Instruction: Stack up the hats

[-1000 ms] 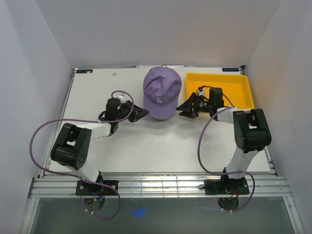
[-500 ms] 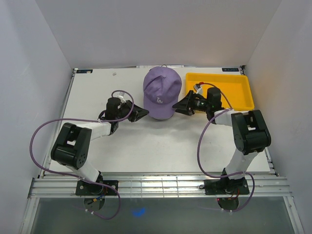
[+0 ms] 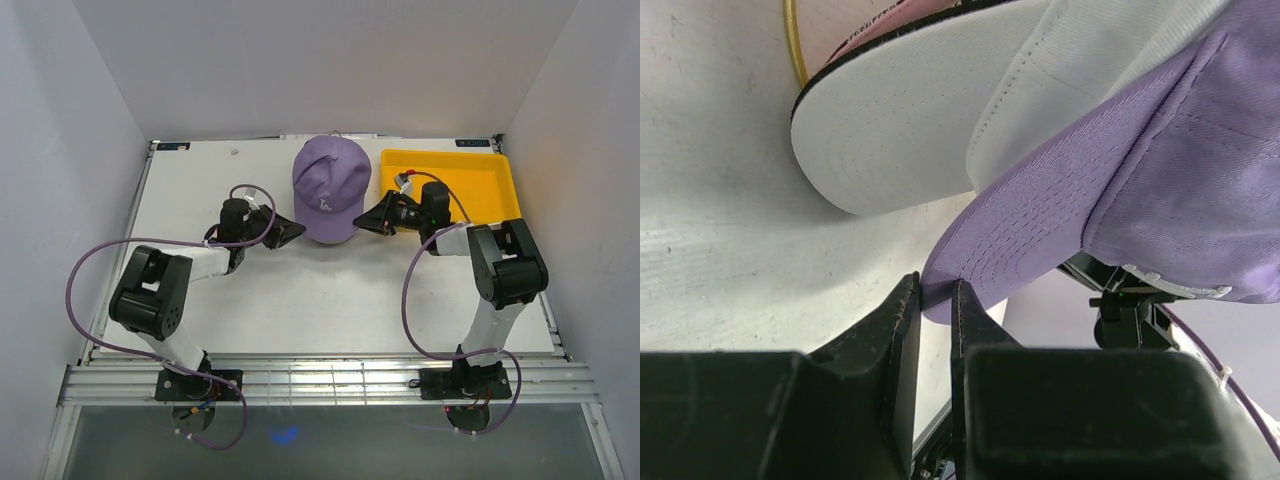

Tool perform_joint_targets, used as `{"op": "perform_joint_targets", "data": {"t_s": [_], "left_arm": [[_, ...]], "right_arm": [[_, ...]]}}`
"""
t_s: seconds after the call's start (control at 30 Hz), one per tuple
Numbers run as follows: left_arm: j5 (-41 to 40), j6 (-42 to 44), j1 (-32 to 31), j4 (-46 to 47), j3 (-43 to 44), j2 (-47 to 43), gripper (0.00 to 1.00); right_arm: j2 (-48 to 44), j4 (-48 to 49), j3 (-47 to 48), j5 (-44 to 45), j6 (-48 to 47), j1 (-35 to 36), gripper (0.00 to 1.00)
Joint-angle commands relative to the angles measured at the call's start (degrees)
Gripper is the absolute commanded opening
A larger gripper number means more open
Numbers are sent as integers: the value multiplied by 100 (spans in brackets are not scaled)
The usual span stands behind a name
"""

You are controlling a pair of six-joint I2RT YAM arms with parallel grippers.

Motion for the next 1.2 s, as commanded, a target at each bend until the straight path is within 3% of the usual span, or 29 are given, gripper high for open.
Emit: {"op": "perform_joint_targets", "data": {"t_s": [0.0, 0.2, 0.33, 0.57, 0.67, 1.17], "left_arm": [[-604, 55, 55, -904, -19, 318, 0], [-709, 64, 55, -1133, 86, 530, 0], [-771, 125, 47, -1413, 227, 766, 0], [-938, 240, 12, -1775, 491, 978, 0], [-929, 257, 3, -1801, 509, 1005, 0], [-1017, 750, 12, -2364, 851, 179, 0]], "right_arm": [[103, 532, -32, 102, 195, 37, 24], [147, 375, 11, 251, 195, 37, 14], [130, -413, 152, 427, -138, 37, 8], [103, -1960, 538, 1085, -964, 37, 8], [130, -2148, 662, 1183, -1106, 37, 8], [349, -4379, 1408, 2605, -2256, 28, 8]]}}
